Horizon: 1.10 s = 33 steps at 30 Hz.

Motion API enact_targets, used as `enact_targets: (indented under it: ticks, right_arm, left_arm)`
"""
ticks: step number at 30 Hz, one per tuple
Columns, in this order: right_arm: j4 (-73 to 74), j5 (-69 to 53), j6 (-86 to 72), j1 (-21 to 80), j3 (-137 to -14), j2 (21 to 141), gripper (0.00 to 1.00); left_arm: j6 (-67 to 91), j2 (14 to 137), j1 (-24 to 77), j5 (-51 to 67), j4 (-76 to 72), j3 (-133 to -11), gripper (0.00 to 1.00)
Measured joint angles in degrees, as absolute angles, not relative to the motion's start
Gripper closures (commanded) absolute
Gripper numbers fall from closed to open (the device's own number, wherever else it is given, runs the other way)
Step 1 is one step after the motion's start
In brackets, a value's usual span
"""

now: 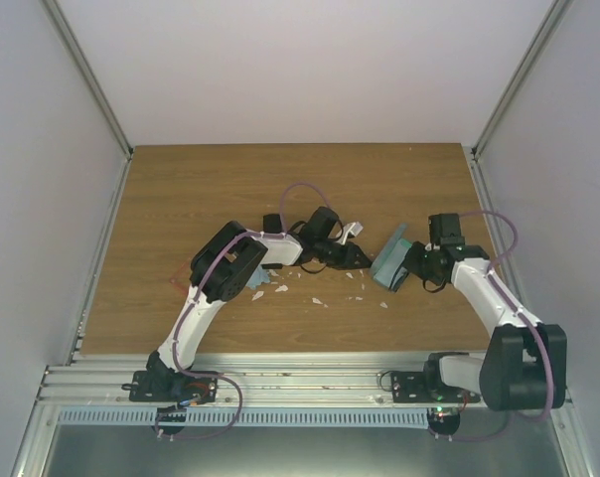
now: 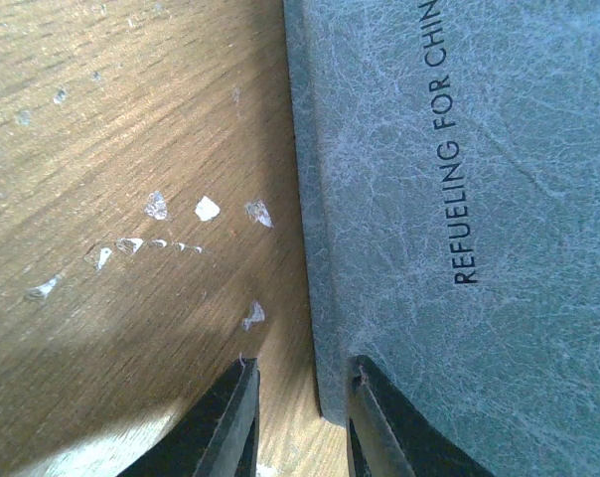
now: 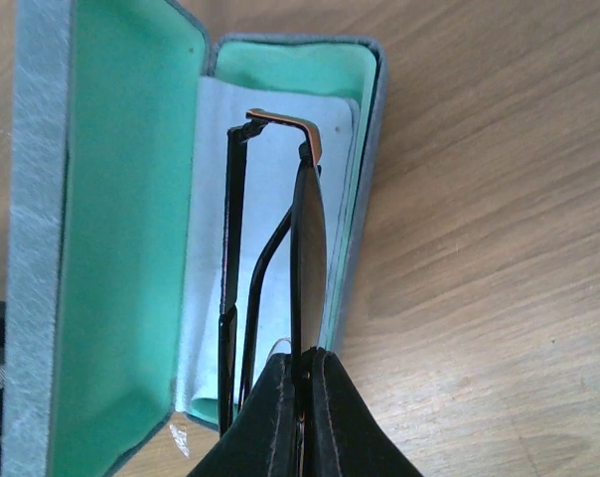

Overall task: Organize the sunglasses
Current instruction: Adjust the sunglasses case at the center of the board, then place the sunglasses in the sunglasses case.

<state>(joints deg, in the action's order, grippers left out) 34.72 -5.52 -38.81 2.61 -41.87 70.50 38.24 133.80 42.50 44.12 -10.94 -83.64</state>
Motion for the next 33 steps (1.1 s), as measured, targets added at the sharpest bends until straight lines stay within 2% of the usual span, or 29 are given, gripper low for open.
enact_targets:
  ticks: [21,33]
  right_arm:
    - [34.6,-6.3,-37.8,1.8,-45.5,78.4,0.99]
    - [33.4,-4.6,-39.6,1.7,-45.2,78.8,0.99]
  left_arm:
    - [37.9,133.4,42.7,42.9,-10.1,-83.6,0.73]
    - [37.9,133.2,42.7,42.7,-10.9,-83.0,0.73]
